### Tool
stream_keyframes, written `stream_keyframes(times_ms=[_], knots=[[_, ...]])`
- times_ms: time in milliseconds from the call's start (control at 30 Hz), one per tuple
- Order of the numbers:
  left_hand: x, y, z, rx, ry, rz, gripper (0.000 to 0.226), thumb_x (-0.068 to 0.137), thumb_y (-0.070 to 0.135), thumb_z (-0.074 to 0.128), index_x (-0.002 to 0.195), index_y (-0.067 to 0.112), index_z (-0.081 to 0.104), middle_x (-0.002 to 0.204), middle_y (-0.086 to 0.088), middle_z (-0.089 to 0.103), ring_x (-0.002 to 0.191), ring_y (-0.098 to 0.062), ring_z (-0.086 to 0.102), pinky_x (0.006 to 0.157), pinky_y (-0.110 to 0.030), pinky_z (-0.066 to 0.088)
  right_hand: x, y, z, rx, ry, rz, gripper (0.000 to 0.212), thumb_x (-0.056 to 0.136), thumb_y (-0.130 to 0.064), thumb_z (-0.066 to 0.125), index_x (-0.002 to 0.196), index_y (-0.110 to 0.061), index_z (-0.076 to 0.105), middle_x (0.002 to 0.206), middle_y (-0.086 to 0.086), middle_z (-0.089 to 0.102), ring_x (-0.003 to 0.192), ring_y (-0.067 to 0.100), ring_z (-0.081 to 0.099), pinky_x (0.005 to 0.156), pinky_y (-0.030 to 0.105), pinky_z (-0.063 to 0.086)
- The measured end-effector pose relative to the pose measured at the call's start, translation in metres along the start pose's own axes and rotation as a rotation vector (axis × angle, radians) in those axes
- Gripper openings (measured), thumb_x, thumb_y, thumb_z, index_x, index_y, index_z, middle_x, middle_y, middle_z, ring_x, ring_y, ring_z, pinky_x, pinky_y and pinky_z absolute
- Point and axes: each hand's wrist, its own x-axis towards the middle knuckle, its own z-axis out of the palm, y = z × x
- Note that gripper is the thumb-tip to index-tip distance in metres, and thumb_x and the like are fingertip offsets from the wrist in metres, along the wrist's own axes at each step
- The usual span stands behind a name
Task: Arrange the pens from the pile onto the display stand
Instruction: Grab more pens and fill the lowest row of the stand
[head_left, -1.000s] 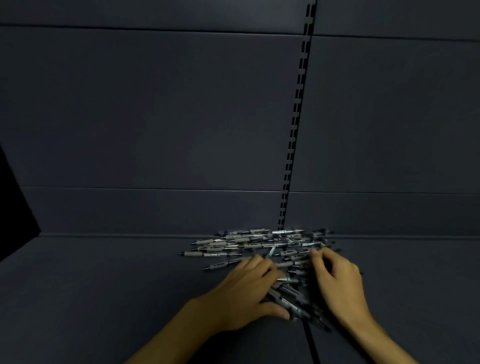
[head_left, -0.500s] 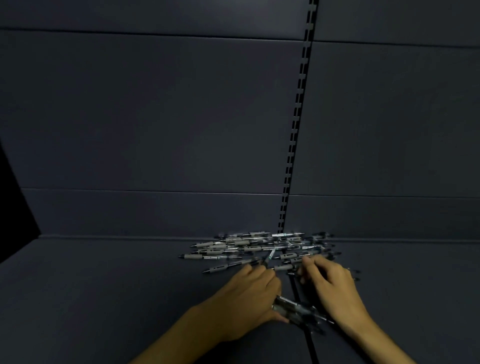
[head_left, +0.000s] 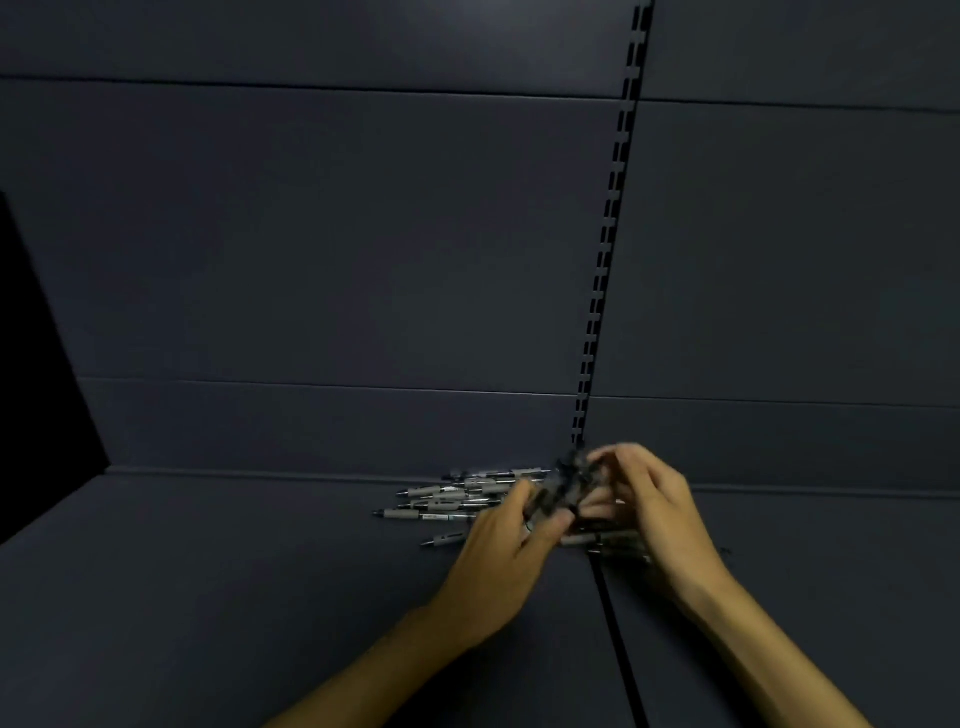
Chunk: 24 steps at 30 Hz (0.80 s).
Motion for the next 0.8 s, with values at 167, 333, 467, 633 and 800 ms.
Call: stream_keyframes(times_ms=[167, 333, 467, 633, 800], knots=[[0.011, 0.004, 0.006, -0.317, 0.217, -0.164, 0.014, 0.091, 0.027, 0.073, 0.105, 0.027, 0.069, 0.088, 0.009, 0.074, 0.078, -0.005, 0.070, 0.066, -0.022, 0.055, 0.008, -0.027, 0.033, -0.214, -0.094, -0.292, 0.029, 0.106, -0.039, 0.037, 0.129, -0.031, 0.052, 0.105, -0.007, 0.071, 0.100, 0.012, 0.069, 0.084, 0.031, 0.055], [0.022, 0.006, 0.009, -0.358, 0.359, -0.213, 0.010, 0.092, 0.009, 0.067, 0.082, 0.008, 0.068, 0.064, -0.003, 0.068, 0.055, -0.015, 0.064, 0.049, -0.024, 0.049, 0.009, -0.033, 0.055, -0.487, -0.212, -0.471, 0.031, 0.107, -0.033, 0.037, 0.135, -0.027, 0.049, 0.113, -0.007, 0.065, 0.106, 0.008, 0.064, 0.091, 0.034, 0.052], [0.020, 0.000, 0.008, -0.324, 0.338, -0.225, 0.017, 0.095, 0.005, 0.062, 0.081, 0.013, 0.068, 0.071, 0.009, 0.071, 0.069, -0.003, 0.067, 0.062, -0.016, 0.050, 0.009, -0.017, 0.061, -0.641, -0.235, -0.528, 0.033, 0.108, -0.030, 0.036, 0.138, -0.026, 0.049, 0.127, -0.011, 0.059, 0.115, 0.000, 0.055, 0.097, 0.022, 0.046], [0.023, -0.015, 0.010, -0.251, 0.285, -0.255, 0.021, 0.097, 0.008, 0.060, 0.080, 0.012, 0.070, 0.074, 0.002, 0.070, 0.073, -0.013, 0.067, 0.066, -0.021, 0.053, 0.005, -0.003, 0.063, -0.586, -0.199, -0.578, 0.033, 0.109, -0.022, 0.034, 0.138, -0.023, 0.050, 0.124, -0.012, 0.058, 0.114, -0.002, 0.056, 0.094, 0.011, 0.041], [0.020, -0.006, 0.008, -0.277, 0.218, -0.270, 0.030, 0.100, 0.010, 0.056, 0.073, 0.019, 0.066, 0.063, 0.013, 0.069, 0.061, 0.001, 0.064, 0.059, -0.013, 0.048, 0.003, 0.006, 0.060, -0.584, -0.153, -0.511, 0.041, 0.107, -0.037, 0.030, 0.148, -0.037, 0.033, 0.122, -0.023, 0.051, 0.104, -0.008, 0.055, 0.082, 0.005, 0.040]])
